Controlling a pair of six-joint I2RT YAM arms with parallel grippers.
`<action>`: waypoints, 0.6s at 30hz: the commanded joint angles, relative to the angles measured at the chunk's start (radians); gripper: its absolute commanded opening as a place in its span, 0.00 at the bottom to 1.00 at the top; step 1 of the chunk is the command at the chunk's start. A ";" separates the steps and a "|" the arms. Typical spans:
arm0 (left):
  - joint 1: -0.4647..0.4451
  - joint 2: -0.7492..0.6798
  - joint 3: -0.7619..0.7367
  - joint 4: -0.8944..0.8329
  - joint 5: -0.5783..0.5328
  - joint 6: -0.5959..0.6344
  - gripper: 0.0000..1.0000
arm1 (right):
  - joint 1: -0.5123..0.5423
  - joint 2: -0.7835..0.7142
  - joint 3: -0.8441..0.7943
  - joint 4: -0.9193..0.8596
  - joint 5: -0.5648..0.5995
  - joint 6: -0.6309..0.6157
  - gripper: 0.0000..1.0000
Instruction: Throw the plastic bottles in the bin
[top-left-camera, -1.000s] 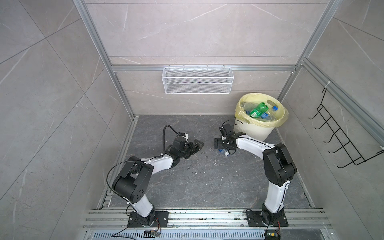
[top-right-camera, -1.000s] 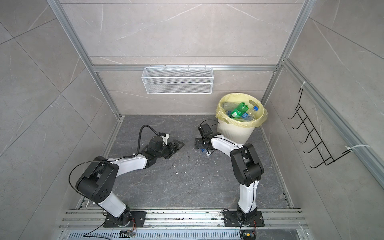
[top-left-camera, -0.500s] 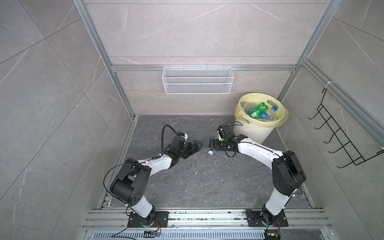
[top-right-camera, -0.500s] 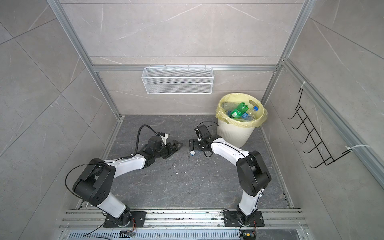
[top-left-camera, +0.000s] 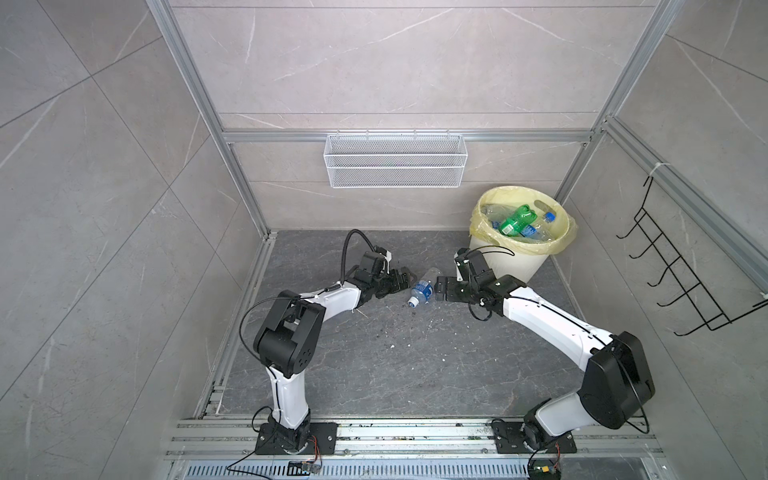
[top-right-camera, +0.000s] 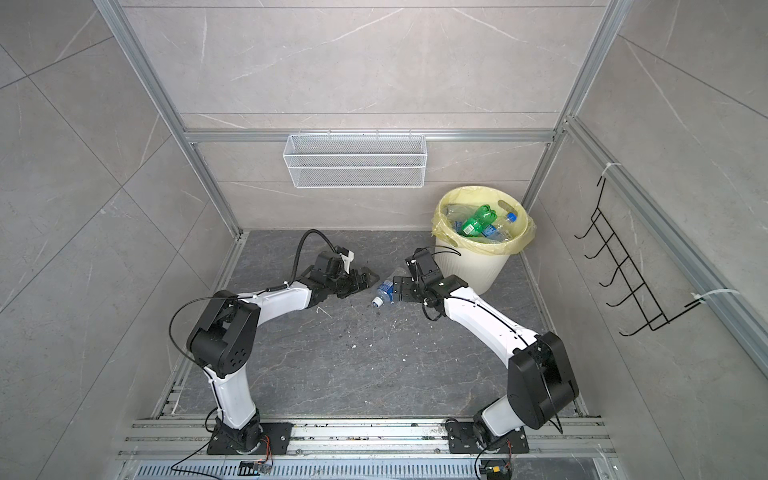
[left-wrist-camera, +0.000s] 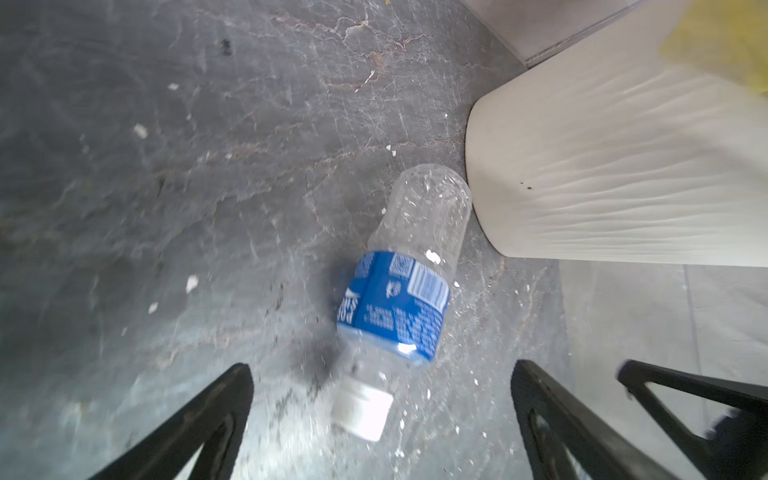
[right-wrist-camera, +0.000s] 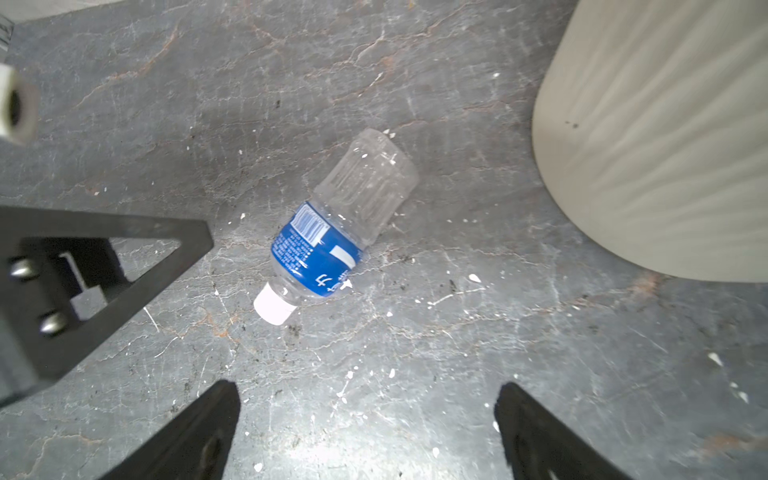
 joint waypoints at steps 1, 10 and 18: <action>-0.021 0.042 0.080 -0.062 0.045 0.102 1.00 | -0.032 -0.066 -0.043 -0.024 -0.021 0.019 1.00; -0.139 0.188 0.266 -0.151 0.036 0.228 1.00 | -0.103 -0.182 -0.111 -0.019 -0.076 0.031 0.99; -0.179 0.263 0.317 -0.212 -0.033 0.269 0.94 | -0.177 -0.245 -0.157 -0.011 -0.146 0.032 1.00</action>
